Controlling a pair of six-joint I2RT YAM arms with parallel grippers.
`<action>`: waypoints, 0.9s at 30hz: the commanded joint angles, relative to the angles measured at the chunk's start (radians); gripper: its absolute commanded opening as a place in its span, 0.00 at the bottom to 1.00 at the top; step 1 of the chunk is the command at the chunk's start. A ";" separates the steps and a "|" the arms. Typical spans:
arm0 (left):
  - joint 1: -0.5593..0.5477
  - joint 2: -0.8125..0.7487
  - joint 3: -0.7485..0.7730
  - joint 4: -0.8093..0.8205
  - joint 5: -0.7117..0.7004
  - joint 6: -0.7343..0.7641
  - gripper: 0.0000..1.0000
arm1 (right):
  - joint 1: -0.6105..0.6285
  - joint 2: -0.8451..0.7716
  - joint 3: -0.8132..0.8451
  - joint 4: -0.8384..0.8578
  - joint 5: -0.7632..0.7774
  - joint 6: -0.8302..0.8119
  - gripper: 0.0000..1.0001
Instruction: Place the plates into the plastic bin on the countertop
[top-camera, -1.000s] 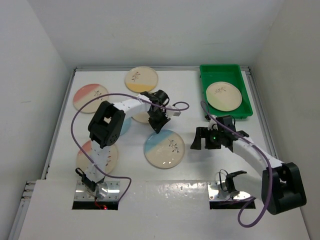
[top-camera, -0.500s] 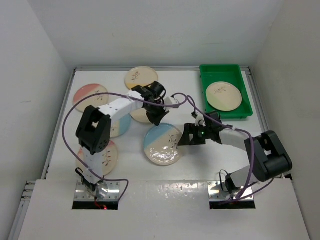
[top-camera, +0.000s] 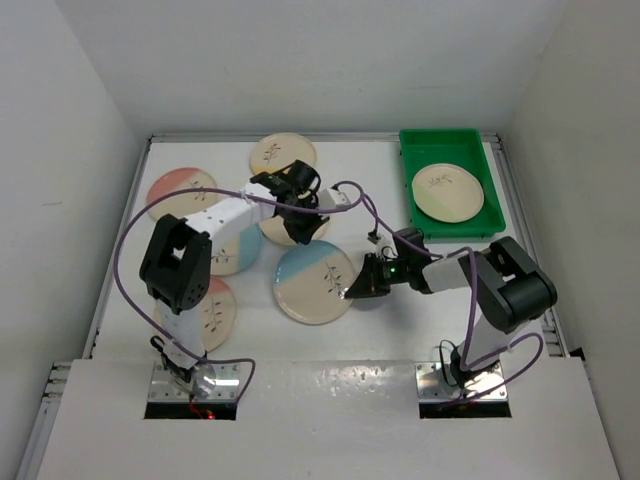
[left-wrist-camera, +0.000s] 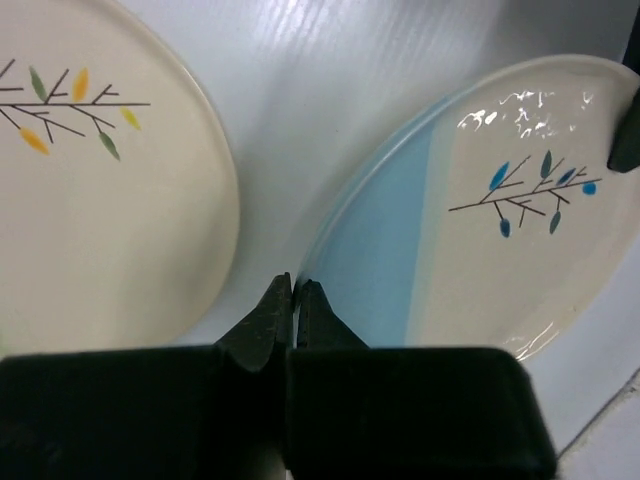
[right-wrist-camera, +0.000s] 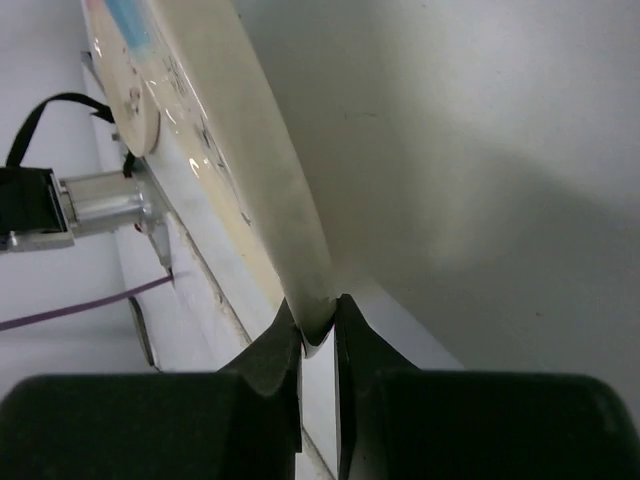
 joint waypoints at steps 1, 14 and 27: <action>-0.003 -0.011 0.014 0.014 0.061 -0.015 0.00 | -0.024 -0.055 0.007 0.236 0.031 0.138 0.00; 0.265 -0.052 0.304 -0.020 -0.071 -0.144 0.69 | -0.439 -0.365 0.211 0.017 0.191 0.249 0.00; 0.298 -0.021 0.208 -0.029 -0.106 -0.147 0.69 | -0.757 -0.137 0.294 0.151 0.448 0.469 0.00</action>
